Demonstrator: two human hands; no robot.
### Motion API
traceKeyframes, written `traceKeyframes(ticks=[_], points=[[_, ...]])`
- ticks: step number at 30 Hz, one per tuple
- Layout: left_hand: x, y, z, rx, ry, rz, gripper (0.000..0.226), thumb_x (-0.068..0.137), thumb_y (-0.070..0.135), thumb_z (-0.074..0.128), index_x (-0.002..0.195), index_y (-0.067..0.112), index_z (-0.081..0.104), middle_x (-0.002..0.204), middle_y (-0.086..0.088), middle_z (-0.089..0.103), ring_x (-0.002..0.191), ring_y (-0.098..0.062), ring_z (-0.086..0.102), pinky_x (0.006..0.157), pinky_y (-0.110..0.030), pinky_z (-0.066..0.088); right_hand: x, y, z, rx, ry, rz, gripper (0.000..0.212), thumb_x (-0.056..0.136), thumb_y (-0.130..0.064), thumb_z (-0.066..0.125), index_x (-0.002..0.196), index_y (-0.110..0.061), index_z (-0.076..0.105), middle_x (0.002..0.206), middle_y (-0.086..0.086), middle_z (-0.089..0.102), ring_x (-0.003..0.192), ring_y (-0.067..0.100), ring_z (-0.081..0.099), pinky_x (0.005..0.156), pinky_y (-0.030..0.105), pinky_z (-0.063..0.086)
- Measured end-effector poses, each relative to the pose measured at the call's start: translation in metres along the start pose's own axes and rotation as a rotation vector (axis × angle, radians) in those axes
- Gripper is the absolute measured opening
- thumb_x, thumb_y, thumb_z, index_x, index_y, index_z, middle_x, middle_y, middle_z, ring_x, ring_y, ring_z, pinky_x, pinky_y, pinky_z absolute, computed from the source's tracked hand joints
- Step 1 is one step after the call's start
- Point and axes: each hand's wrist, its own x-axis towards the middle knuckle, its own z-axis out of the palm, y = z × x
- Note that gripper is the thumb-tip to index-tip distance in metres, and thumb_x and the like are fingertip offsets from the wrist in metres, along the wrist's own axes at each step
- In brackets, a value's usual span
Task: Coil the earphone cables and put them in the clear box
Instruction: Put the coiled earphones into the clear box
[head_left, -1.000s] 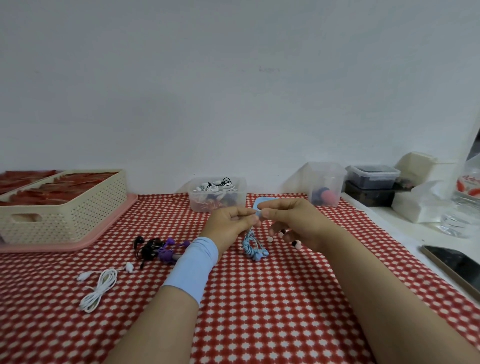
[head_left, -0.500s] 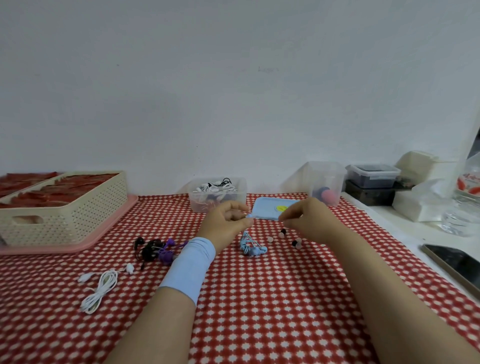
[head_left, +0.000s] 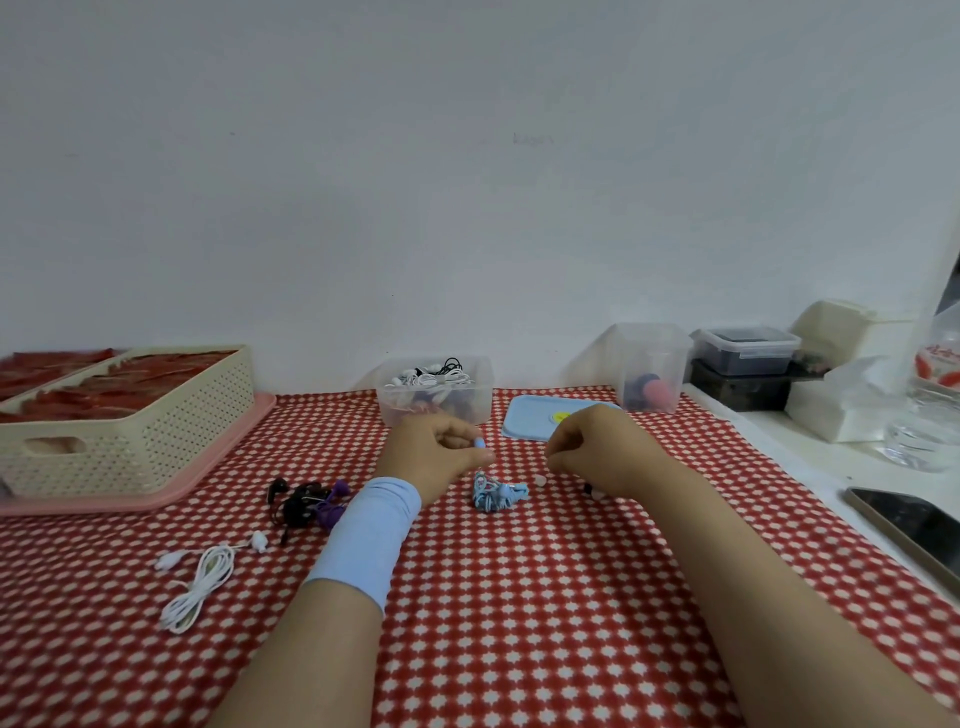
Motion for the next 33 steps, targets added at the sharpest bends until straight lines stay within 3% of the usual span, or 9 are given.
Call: traceKeyframes(ticks=[2,5,8,10,16,23,26,29,33], points=[[0.001,-0.001,-0.001,0.052,-0.018,-0.015,0.019,0.071,0.023,0.086,0.087,0.023,0.075,0.081,0.011,0.072,0.077,-0.001,0.067,0.07,-0.014,0.05,-0.001,-0.002,0.002,0.095,0.012,-0.013,0.007,0.088,-0.02,0.075,0.092,-0.025,0.077,0.093,-0.008,0.074,0.074,0.008,0.066,0.054,0.019,0.053],[0.002,-0.003,-0.002,0.187,-0.13,-0.032,0.019,0.078,0.026,0.081,0.095,0.024,0.074,0.093,0.011,0.071,0.086,-0.004,0.064,0.074,-0.014,0.048,-0.003,-0.006,0.004,0.223,0.014,-0.034,0.019,0.09,-0.018,0.075,0.109,-0.018,0.076,0.1,-0.006,0.073,0.072,-0.004,0.063,0.055,0.005,0.043],[0.003,0.001,-0.004,0.301,-0.144,-0.008,0.031,0.091,0.037,0.064,0.12,0.027,0.067,0.123,0.006,0.065,0.109,-0.01,0.059,0.095,-0.025,0.045,-0.006,-0.01,0.005,0.372,0.001,-0.014,0.009,0.09,-0.017,0.075,0.096,-0.013,0.08,0.083,-0.006,0.074,0.052,-0.004,0.059,0.045,0.007,0.042],[0.002,0.009,-0.009,0.352,-0.102,0.084,0.03,0.096,0.034,0.057,0.124,0.029,0.066,0.13,0.007,0.061,0.116,-0.011,0.056,0.099,-0.026,0.039,-0.007,-0.011,0.005,0.439,-0.009,0.007,0.007,0.09,-0.019,0.075,0.091,-0.014,0.079,0.08,0.002,0.075,0.051,0.005,0.055,0.044,0.014,0.045],[-0.007,0.025,-0.009,0.38,-0.36,0.19,0.019,0.09,0.029,0.068,0.107,0.036,0.074,0.095,0.024,0.058,0.09,0.002,0.053,0.08,-0.015,0.037,-0.007,-0.01,0.006,0.541,-0.01,0.062,0.007,0.087,-0.023,0.078,0.091,-0.017,0.078,0.081,0.01,0.074,0.052,0.011,0.054,0.046,0.025,0.047],[-0.003,0.019,-0.005,0.445,-0.474,0.198,0.013,0.081,0.03,0.078,0.094,0.033,0.079,0.087,0.024,0.061,0.084,0.004,0.054,0.073,-0.013,0.039,-0.008,-0.012,0.005,0.648,-0.033,0.06,0.008,0.087,-0.022,0.077,0.09,-0.015,0.08,0.084,0.015,0.072,0.053,0.012,0.051,0.043,0.02,0.042],[-0.004,0.016,0.001,0.233,-0.359,0.172,0.008,0.082,0.027,0.077,0.088,0.032,0.076,0.091,0.018,0.068,0.086,0.0,0.061,0.08,-0.017,0.048,-0.008,-0.011,0.003,0.699,-0.029,0.066,0.009,0.088,-0.023,0.076,0.093,-0.017,0.08,0.083,0.016,0.072,0.052,0.011,0.052,0.043,0.022,0.041],[-0.004,0.016,0.007,-0.251,-0.166,0.016,0.007,0.088,0.02,0.072,0.091,0.026,0.072,0.089,0.008,0.073,0.078,-0.003,0.066,0.067,-0.015,0.05,-0.008,-0.012,0.0,0.827,-0.053,0.077,0.011,0.087,-0.019,0.076,0.097,-0.015,0.08,0.081,0.001,0.074,0.052,0.01,0.053,0.045,0.023,0.038],[-0.004,0.012,0.014,-0.639,-0.165,-0.164,0.016,0.091,0.013,0.067,0.102,0.021,0.075,0.089,0.001,0.074,0.07,-0.01,0.06,0.058,-0.023,0.045,-0.009,-0.015,-0.002,0.947,-0.084,0.066,0.016,0.09,-0.021,0.072,0.102,-0.011,0.078,0.096,0.003,0.077,0.049,0.009,0.049,0.044,0.022,0.032]])
